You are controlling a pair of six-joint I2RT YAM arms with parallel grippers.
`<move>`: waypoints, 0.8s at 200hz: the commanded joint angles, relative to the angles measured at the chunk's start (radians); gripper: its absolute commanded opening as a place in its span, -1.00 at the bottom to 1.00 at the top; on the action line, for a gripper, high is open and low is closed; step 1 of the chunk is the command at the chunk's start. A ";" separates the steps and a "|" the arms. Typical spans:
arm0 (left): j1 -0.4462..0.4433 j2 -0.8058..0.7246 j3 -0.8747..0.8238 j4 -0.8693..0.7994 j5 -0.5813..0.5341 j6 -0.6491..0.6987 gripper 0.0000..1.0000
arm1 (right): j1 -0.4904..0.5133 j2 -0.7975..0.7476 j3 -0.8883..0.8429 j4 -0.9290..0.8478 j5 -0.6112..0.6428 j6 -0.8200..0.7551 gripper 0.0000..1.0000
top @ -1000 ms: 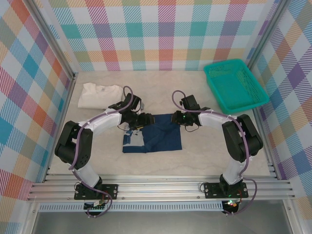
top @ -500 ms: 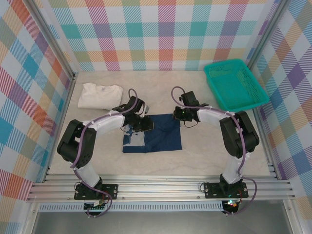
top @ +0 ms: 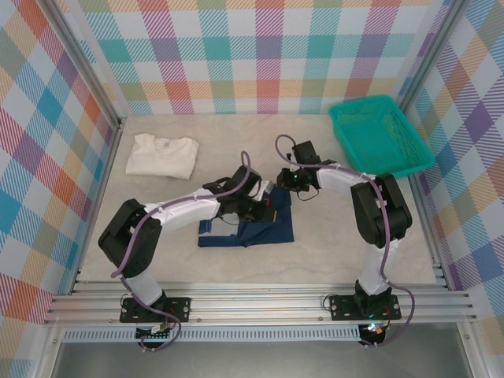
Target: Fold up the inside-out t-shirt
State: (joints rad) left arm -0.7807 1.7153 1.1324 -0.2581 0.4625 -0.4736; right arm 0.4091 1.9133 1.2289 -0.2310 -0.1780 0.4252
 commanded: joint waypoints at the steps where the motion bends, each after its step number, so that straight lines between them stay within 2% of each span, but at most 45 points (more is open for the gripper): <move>1: -0.072 0.050 0.061 0.087 0.025 0.010 -0.84 | -0.026 0.008 0.043 -0.065 -0.059 -0.049 -0.41; 26: -0.136 0.103 0.137 0.095 0.047 0.023 -0.69 | -0.062 -0.032 0.030 -0.100 -0.073 -0.067 -0.28; 41: -0.157 0.110 0.168 0.062 0.042 0.055 -0.36 | -0.086 -0.070 0.004 -0.119 -0.088 -0.067 -0.17; 54: -0.157 0.104 0.182 -0.008 -0.006 0.093 -0.09 | -0.097 -0.114 -0.036 -0.132 -0.089 -0.065 -0.12; 67: -0.154 0.079 0.177 -0.108 -0.071 0.147 0.00 | -0.101 -0.162 -0.088 -0.141 -0.082 -0.060 -0.08; 82: -0.136 0.016 0.135 -0.145 -0.097 0.182 0.05 | -0.101 -0.226 -0.159 -0.144 -0.098 -0.054 -0.02; 111: -0.030 -0.181 -0.019 -0.151 -0.137 0.181 0.12 | -0.066 -0.378 -0.339 -0.023 -0.292 -0.054 0.16; 135: 0.134 -0.278 -0.142 -0.144 -0.158 0.085 0.24 | 0.043 -0.419 -0.392 0.036 -0.314 -0.080 0.25; 160: 0.247 -0.266 -0.199 -0.146 -0.136 0.026 0.24 | 0.067 -0.378 -0.399 0.063 -0.291 -0.067 0.20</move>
State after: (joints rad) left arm -0.6098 1.4261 0.9928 -0.3645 0.3386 -0.3790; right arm 0.4644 1.5112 0.8421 -0.2401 -0.4320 0.3725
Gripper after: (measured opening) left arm 0.621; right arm 0.625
